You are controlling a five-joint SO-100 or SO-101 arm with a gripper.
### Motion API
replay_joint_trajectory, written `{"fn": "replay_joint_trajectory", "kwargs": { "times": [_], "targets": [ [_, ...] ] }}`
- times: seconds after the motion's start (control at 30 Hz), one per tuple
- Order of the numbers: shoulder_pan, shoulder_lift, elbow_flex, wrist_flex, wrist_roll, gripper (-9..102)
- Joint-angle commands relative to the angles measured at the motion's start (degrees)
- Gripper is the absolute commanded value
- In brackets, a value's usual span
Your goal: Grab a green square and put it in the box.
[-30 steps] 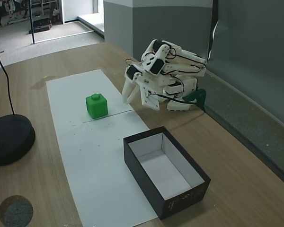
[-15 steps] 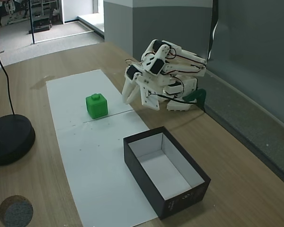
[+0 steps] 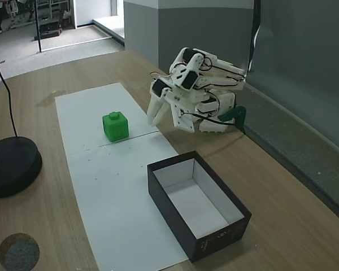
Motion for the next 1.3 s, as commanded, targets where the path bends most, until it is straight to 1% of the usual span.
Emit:
{"fn": "replay_joint_trajectory", "kwargs": {
  "times": [0.0,0.07,0.2,0.23,0.3,0.37,0.47,0.6,0.73,1.03,1.17,1.27],
  "targets": [
    [1.67,1.32,-1.32,-5.54,0.35,0],
    [7.56,1.32,-1.23,-10.55,0.26,3],
    [20.57,1.23,-3.78,-20.65,0.97,18],
    [22.5,0.79,-5.71,-21.8,2.11,21],
    [24.7,0.35,-10.28,-21.45,5.63,27],
    [23.29,0.18,-14.41,-18.81,5.45,30],
    [16.17,-2.81,-19.86,-13.62,2.02,31],
    [9.05,-15.12,-27.33,-8.17,-0.53,31],
    [9.05,-32.78,-37.18,-6.15,0.35,31],
    [10.63,-73.39,-59.59,2.2,0.62,31],
    [10.72,-85.96,-64.42,2.29,0.35,31],
    [11.25,-92.02,-66.71,1.93,0.53,31]
  ]
}}
